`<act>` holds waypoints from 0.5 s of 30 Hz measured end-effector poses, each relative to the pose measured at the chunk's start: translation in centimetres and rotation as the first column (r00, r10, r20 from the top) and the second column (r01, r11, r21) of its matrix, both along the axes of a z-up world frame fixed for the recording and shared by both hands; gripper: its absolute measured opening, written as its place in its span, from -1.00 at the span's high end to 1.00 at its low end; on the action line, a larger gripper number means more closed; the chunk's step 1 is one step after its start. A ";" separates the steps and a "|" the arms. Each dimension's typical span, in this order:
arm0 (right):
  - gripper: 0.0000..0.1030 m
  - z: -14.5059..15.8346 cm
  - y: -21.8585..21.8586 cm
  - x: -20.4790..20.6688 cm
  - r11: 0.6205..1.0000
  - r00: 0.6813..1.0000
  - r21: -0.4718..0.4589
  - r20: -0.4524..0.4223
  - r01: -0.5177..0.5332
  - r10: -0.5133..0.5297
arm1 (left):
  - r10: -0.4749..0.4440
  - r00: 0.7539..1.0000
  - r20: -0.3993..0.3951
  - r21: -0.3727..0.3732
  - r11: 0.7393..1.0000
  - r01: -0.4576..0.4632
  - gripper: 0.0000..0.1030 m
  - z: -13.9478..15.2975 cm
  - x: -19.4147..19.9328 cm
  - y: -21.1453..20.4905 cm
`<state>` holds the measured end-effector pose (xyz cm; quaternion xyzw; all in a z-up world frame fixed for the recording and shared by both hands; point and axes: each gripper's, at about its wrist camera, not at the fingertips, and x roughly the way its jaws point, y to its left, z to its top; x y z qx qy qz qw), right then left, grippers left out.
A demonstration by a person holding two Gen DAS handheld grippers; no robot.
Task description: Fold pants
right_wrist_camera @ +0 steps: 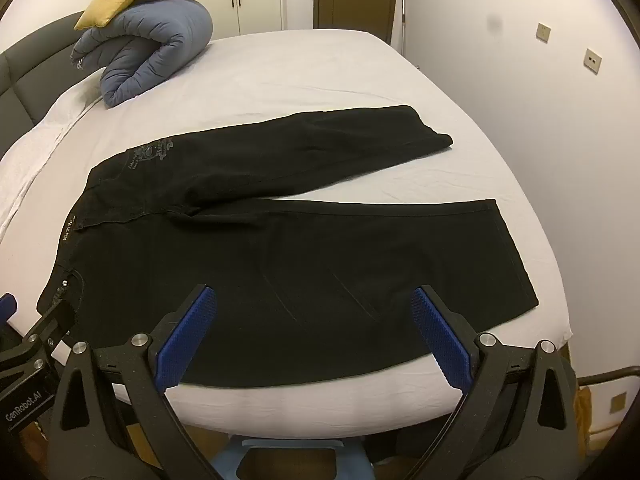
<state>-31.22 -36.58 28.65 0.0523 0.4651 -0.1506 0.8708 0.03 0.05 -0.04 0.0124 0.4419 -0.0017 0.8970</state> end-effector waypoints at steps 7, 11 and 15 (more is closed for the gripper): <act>-0.93 0.0 0.1 0.1 1.000 1.000 -0.004 0.001 -0.008 0.008 | -0.006 1.000 0.004 0.006 1.000 0.006 -1.00 -0.6 -0.4 -0.2; -0.93 -0.1 -0.2 -0.3 1.000 1.000 -0.008 0.007 -0.011 0.011 | -0.006 1.000 0.004 0.016 1.000 0.006 -1.00 -0.5 -0.2 -0.2; -0.93 -0.1 0.3 -0.2 1.000 1.000 -0.013 0.009 -0.019 0.019 | -0.004 1.000 0.001 0.018 1.000 0.004 -1.00 -0.6 -0.4 -0.2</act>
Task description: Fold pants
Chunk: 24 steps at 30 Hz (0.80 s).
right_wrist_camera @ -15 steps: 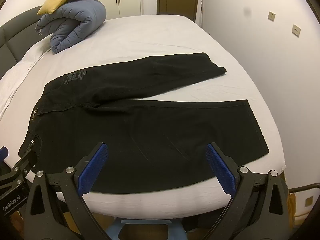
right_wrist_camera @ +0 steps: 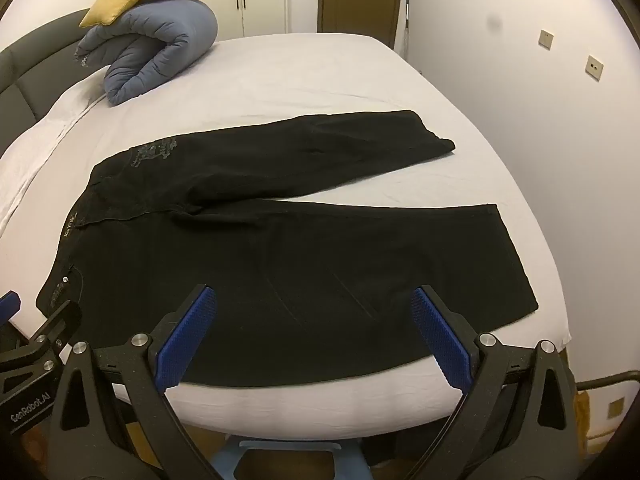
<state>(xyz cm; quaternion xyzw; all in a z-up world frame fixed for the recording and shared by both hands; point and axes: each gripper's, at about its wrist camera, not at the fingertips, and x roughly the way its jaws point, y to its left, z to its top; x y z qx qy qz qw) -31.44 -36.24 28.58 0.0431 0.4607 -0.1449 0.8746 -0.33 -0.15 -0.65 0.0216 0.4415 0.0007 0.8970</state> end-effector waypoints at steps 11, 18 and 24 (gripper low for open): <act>-0.93 -0.1 0.4 0.0 1.000 1.000 -0.002 -0.004 -0.020 0.020 | 0.004 1.000 -0.005 0.004 1.000 -0.004 -1.00 -0.4 0.0 0.5; -0.93 -0.3 0.9 -0.1 1.000 1.000 -0.003 -0.007 -0.025 0.025 | 0.010 1.000 -0.006 0.010 1.000 -0.009 -1.00 -0.6 -0.1 0.8; -0.93 -0.5 1.3 -0.1 0.999 0.999 0.001 -0.013 -0.036 0.036 | 0.016 1.000 -0.011 0.011 1.000 -0.016 -1.00 -0.8 -0.2 1.0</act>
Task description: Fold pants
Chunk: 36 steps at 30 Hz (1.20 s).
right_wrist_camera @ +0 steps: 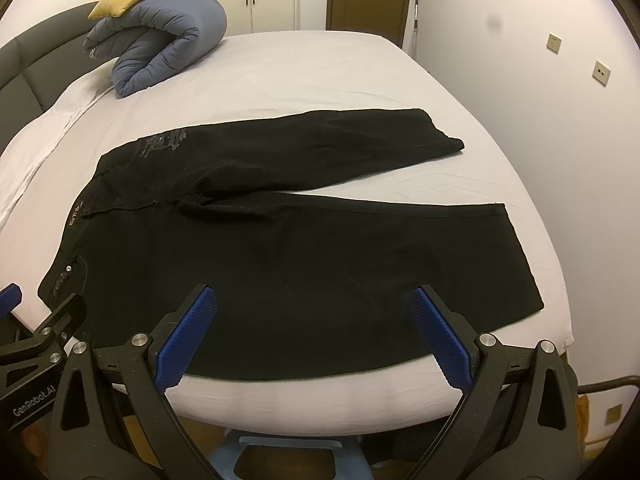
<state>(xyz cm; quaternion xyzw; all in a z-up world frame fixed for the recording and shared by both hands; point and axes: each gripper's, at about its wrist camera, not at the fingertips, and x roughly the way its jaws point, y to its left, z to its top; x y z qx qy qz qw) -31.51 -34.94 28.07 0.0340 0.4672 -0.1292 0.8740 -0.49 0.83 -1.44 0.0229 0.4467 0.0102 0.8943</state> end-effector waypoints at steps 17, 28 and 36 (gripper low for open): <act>-0.93 -0.5 0.4 -0.1 1.000 1.000 0.005 -0.005 -0.005 0.006 | 0.002 1.000 -0.012 0.005 1.000 -0.002 -1.00 -0.5 0.0 0.1; -0.93 -0.6 0.6 -0.1 1.000 1.000 0.005 -0.005 -0.007 0.007 | -0.001 1.000 -0.017 0.007 1.000 0.001 -1.00 -0.8 -0.1 0.0; -0.93 -0.6 0.5 -0.1 1.000 1.000 0.012 -0.005 -0.005 0.005 | -0.002 1.000 -0.020 0.008 1.000 0.002 -1.00 -0.7 0.0 -0.2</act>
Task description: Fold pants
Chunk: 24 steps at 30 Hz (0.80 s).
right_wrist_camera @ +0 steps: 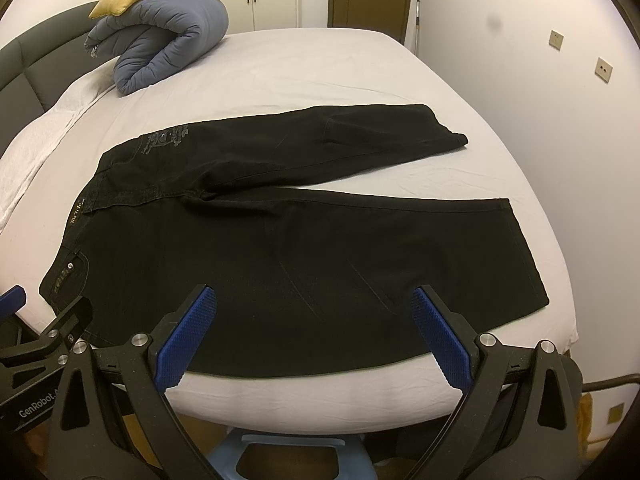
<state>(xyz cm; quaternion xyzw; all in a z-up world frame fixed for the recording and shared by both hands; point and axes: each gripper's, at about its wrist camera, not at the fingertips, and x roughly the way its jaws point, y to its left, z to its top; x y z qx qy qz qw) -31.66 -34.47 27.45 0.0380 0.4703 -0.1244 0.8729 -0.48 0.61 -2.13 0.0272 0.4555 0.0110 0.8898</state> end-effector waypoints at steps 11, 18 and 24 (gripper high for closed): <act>-0.93 -0.1 0.0 0.1 1.000 1.000 0.001 -0.004 -0.008 0.008 | 0.001 1.000 0.000 0.000 1.000 -0.001 -1.00 0.0 0.0 0.0; -0.93 -0.2 0.3 0.3 1.000 1.000 0.002 -0.008 -0.016 0.016 | 0.003 1.000 -0.002 -0.002 1.000 -0.003 -1.00 0.0 0.0 -0.2; -0.93 -0.4 0.4 0.5 1.000 1.000 0.007 -0.013 -0.022 0.023 | 0.007 1.000 0.003 -0.006 1.000 -0.007 -1.00 0.0 0.3 0.0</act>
